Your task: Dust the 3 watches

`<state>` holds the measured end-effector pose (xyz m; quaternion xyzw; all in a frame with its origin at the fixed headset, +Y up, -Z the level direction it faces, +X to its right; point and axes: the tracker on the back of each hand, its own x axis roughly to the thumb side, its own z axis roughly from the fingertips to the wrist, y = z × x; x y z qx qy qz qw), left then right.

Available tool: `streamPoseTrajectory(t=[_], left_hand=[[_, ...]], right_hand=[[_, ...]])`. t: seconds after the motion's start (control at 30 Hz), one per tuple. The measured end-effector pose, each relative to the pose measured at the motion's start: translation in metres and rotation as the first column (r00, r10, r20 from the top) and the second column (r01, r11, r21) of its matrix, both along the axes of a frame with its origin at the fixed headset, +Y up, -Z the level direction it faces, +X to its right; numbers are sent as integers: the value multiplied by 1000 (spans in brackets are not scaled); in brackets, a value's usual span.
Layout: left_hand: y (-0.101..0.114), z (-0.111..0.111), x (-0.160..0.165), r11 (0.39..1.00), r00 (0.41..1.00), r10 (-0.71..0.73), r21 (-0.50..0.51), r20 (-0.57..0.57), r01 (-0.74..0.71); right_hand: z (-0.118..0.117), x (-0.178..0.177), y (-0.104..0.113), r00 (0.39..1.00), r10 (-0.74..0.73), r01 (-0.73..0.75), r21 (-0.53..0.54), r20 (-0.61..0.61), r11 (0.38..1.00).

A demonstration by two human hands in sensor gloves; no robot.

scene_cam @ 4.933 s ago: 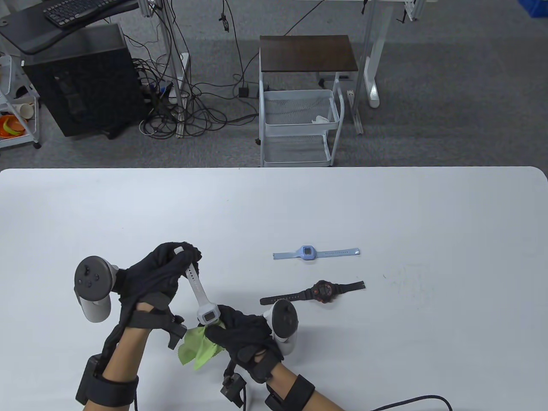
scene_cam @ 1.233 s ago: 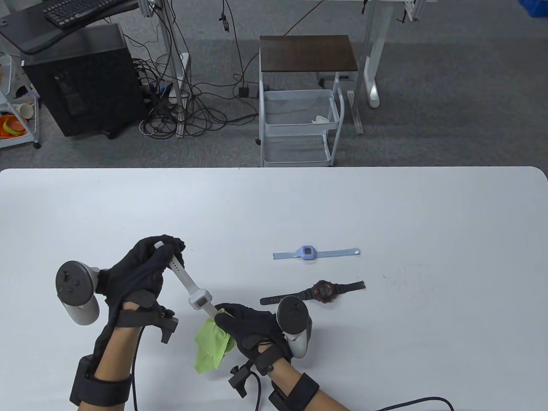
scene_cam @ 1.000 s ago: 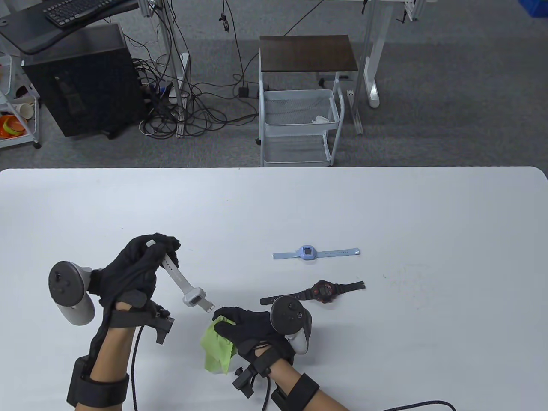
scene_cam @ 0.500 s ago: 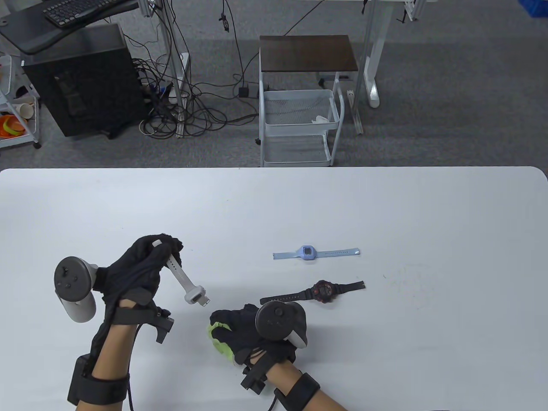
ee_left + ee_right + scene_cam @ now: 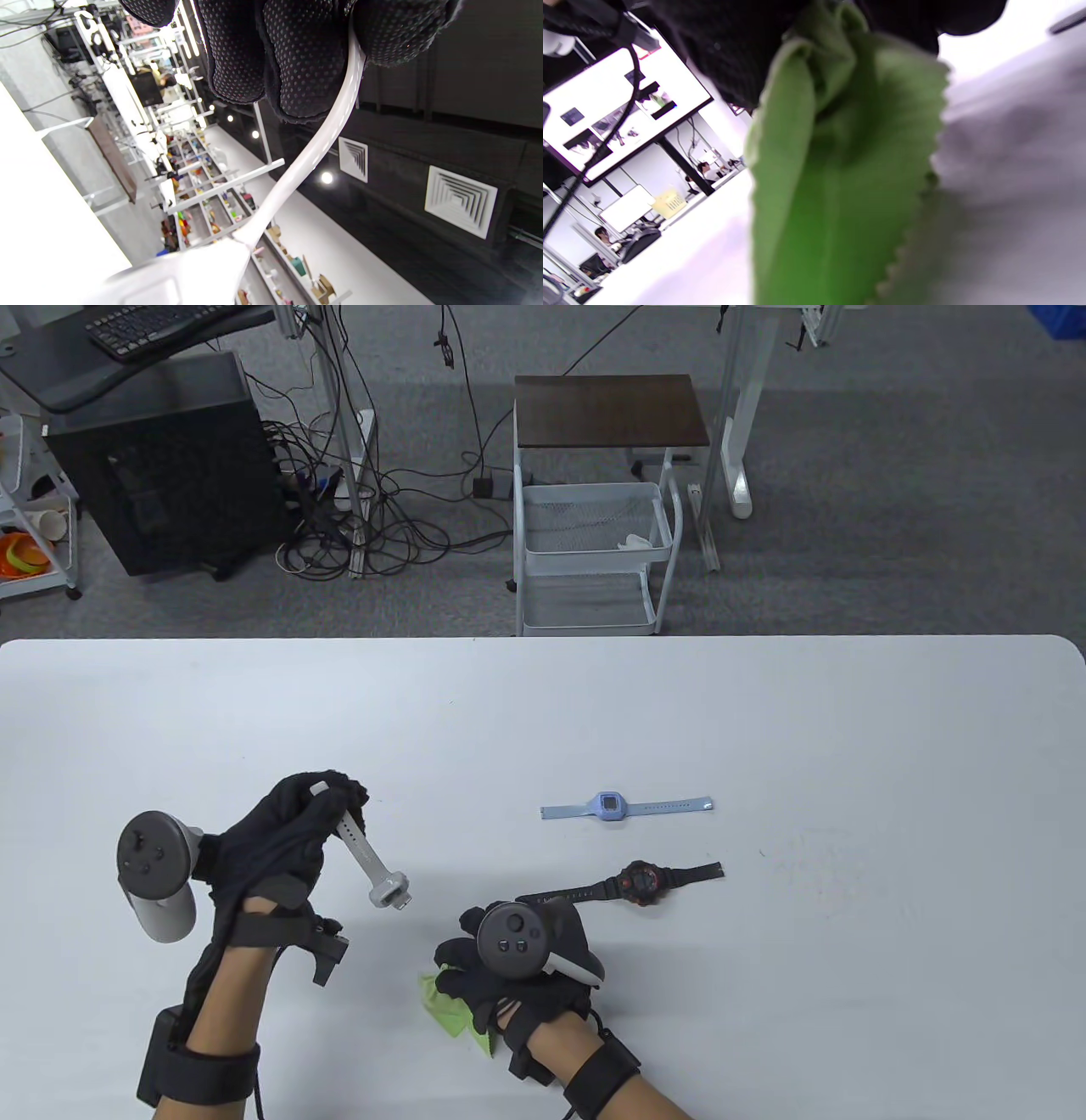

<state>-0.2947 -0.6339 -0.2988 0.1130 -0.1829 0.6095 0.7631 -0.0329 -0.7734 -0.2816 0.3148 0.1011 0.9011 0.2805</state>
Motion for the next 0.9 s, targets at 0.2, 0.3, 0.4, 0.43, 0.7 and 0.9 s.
streamPoseTrajectory(t=[0.2,0.3,0.4,0.43,0.7,0.9], left_hand=[[-3,-2,2,1000,1000,-9,-12,4,9],[-5,-3,4,1000,1000,-15,-20,9,16],[-6,-4,5,999,1000,-20,-25,11,20],[-6,-4,5,999,1000,-21,-26,11,21],[-8,-5,6,999,1000,-27,-36,11,27],[-8,-5,6,999,1000,-28,-44,7,28]], right_hand=[[0,-1,-1,997,76,-76,16,-4,997],[0,-1,0,997,79,-79,19,-1,997],[0,0,1,996,90,-90,23,0,996],[0,0,1,996,92,-92,22,0,996],[-3,5,1,998,60,-60,-5,15,998],[-5,9,3,999,13,-13,-12,30,1000]])
